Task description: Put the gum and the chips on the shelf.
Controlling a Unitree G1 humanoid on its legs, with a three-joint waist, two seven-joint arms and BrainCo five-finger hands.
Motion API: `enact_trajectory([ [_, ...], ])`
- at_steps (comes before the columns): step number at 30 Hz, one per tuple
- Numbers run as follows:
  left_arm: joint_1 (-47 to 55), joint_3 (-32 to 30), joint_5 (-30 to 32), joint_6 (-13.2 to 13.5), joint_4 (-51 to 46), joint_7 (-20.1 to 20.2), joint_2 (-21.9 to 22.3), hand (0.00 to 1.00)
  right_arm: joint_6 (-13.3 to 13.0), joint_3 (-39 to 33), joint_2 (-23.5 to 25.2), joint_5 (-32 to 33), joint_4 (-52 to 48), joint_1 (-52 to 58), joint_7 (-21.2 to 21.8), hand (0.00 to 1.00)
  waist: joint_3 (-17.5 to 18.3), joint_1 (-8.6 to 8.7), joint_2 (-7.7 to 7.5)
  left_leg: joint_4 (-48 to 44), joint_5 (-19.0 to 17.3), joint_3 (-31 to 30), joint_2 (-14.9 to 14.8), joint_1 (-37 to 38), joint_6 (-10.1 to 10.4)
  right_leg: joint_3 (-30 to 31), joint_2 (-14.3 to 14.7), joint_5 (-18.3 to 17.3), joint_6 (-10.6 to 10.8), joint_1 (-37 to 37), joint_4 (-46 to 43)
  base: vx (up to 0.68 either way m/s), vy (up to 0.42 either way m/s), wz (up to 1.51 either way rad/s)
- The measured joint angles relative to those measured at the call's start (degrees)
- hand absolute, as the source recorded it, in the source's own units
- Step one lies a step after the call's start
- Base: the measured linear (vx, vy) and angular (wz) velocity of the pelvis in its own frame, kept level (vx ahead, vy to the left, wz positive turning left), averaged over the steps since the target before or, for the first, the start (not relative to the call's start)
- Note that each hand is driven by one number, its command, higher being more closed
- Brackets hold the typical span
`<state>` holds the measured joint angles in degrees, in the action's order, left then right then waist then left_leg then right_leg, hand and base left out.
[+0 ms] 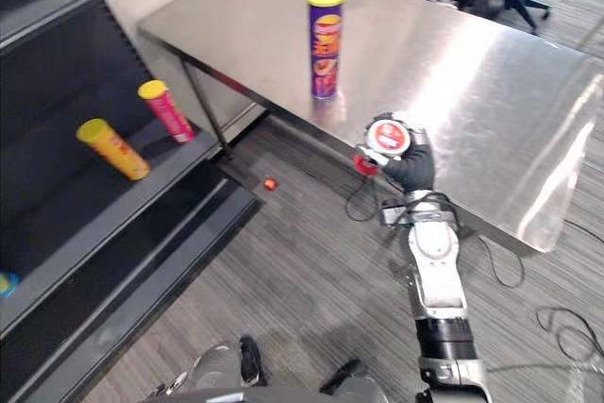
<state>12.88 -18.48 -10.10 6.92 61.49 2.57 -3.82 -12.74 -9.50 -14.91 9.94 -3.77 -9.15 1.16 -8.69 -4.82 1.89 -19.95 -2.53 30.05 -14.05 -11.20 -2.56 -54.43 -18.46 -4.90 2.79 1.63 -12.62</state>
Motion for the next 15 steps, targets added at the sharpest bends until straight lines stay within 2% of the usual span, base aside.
enact_trajectory([
  [5,0.0,-1.1,0.3,0.0,0.1,0.5,-0.2,0.0,0.1,-4.9,0.5,-1.1,-2.6,4.7,0.5,1.0,0.4,0.73,-0.15,12.9,1.3,-1.3,5.2,1.1,2.0,-7.7,-1.4,1.2,1.7,-1.4,-0.1,-0.07,0.184,0.96],
  [6,0.1,-2.2,0.5,-0.1,0.2,0.5,-0.2,0.0,0.1,-5.7,1.5,-1.1,-2.7,5.2,0.5,1.0,0.7,0.76,-0.73,16.2,3.0,-2.3,7.0,1.4,1.9,-9.5,-2.4,1.5,2.2,-1.6,-1.1,-0.07,0.183,0.73],
  [8,0.3,-2.3,1.8,-0.1,0.2,0.5,-0.2,0.0,0.1,-6.9,2.2,-1.1,-3.1,5.9,0.4,1.0,0.9,0.77,-0.96,20.0,4.1,-3.0,8.8,1.9,1.9,-11.4,-4.0,1.7,2.5,-2.2,-2.5,-0.08,0.117,0.53],
  [11,0.2,-2.2,2.0,-0.1,1.4,0.4,-0.4,0.0,0.1,-8.1,2.4,-1.2,-3.5,6.9,-0.3,1.0,1.0,1.52,-1.06,20.1,3.3,3.4,8.4,2.5,1.1,-13.2,-5.5,2.7,2.9,-3.4,-3.4,-0.06,0.082,0.4],
  [14,-0.2,-2.2,2.3,-0.1,1.5,0.2,-1.3,0.0,0.2,-8.0,2.7,-3.2,-3.5,7.0,-1.5,1.0,0.7,1.63,-1.87,17.6,2.4,2.0,9.6,1.1,0.3,-12.7,-8.0,2.9,2.8,-3.1,-5.5,0.02,0.088,0.27],
  [15,-0.4,-2.2,2.3,0.0,1.1,0.1,-2.1,0.0,0.3,-7.7,2.9,-3.7,-3.1,6.9,-1.8,1.0,0.4,1.35,-2.58,17.4,2.5,1.7,10.0,0.9,0.0,-12.4,-8.3,3.0,2.9,-2.8,-5.5,0.05,0.052,0.27],
])
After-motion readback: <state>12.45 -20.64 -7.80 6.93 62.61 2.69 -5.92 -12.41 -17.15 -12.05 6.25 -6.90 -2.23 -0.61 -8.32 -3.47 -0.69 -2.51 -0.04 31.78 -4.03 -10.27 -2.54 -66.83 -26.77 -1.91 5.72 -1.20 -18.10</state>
